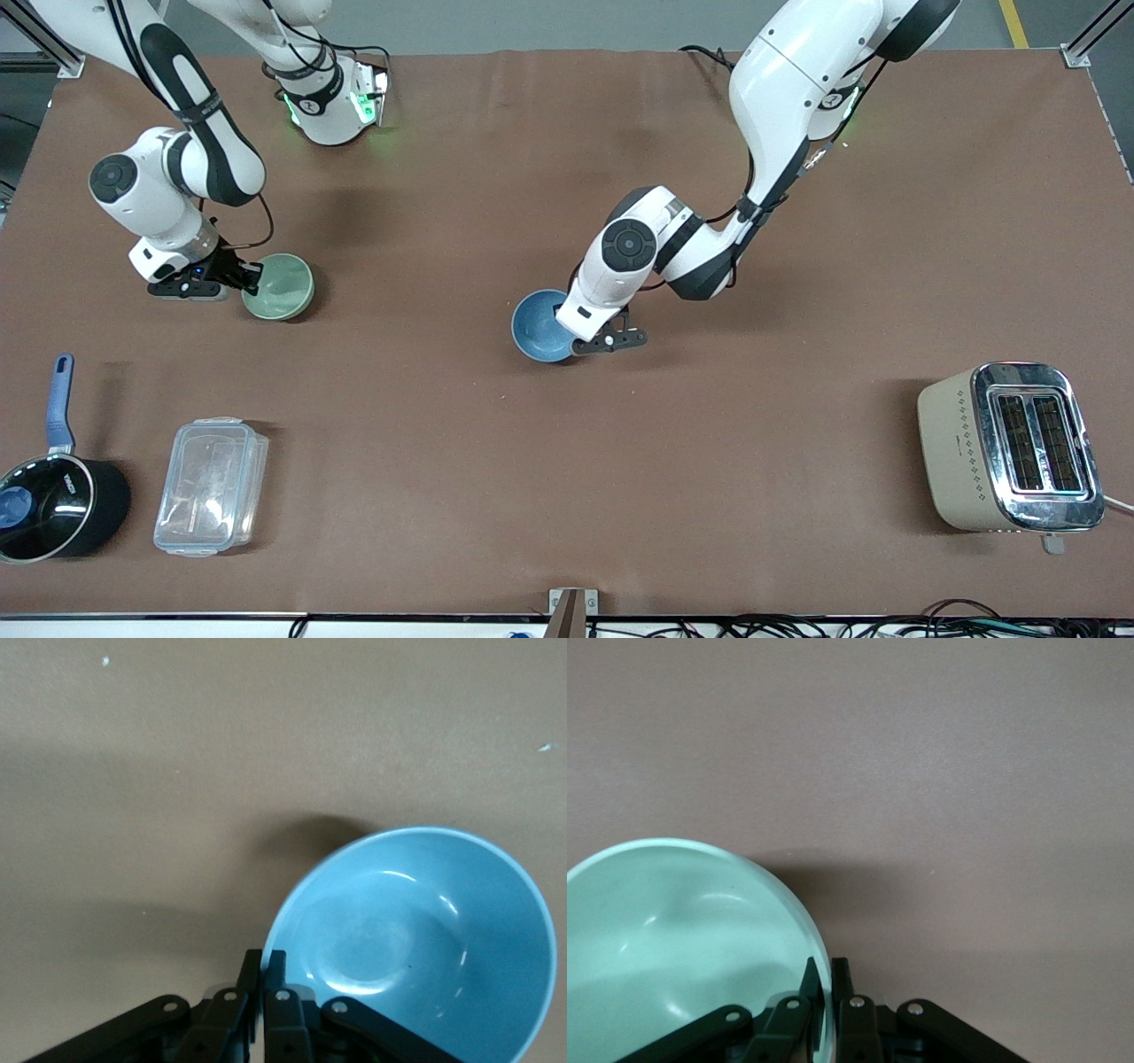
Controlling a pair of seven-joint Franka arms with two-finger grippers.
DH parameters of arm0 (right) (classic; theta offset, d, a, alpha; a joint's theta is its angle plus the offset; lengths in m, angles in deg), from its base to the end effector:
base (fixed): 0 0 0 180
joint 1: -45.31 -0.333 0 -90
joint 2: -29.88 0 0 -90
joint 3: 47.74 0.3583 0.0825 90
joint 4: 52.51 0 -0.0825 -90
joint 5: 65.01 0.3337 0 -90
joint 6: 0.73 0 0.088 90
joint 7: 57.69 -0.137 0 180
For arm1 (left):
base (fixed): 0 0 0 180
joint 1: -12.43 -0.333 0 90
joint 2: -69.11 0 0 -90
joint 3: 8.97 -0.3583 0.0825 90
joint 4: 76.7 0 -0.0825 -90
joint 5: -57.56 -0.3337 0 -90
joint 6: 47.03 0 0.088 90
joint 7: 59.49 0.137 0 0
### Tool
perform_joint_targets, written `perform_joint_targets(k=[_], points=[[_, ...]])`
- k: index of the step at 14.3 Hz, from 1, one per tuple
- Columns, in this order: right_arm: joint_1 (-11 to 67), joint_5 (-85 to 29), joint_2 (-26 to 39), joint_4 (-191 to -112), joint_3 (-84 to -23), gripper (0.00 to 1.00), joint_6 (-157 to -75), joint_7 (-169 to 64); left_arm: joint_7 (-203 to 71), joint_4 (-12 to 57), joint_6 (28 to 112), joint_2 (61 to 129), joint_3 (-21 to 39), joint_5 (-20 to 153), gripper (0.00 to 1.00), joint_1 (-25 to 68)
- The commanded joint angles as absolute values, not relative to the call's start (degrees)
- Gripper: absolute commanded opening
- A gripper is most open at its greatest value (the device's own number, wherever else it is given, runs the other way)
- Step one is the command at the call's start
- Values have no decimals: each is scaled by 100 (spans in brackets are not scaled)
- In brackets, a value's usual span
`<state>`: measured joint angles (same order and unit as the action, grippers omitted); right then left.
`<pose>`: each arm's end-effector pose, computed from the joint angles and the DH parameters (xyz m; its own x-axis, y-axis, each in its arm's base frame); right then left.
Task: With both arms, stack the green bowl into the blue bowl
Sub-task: 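Slide the blue bowl with the left gripper to the table center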
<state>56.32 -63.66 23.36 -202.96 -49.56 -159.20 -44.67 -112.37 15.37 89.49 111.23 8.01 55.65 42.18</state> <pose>0.4100 -0.0943 0.2702 0.9995 -0.0182 0.0268 -0.0182 -0.9998 0.0004 0.5013 -0.4798 0.2534 0.9832 0.1547 -0.0972 0.1685 -0.9732 0.1563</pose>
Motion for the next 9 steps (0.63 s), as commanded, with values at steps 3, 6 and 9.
perform_joint_targets(k=[3,6,9], points=[[5691,-6334,2548,-19798,-4906,2,-14754,-4406,-11328,1400,9087,11244,703,5466,2,4477],[5682,-6308,2785,-19132,-4897,2,-13613,-4406,-11328,1400,9131,11253,703,5466,40,4477],[5587,-6273,2777,-18078,-4862,2,-12329,-4398,-11284,1383,9052,11061,624,5344,100,4399]])
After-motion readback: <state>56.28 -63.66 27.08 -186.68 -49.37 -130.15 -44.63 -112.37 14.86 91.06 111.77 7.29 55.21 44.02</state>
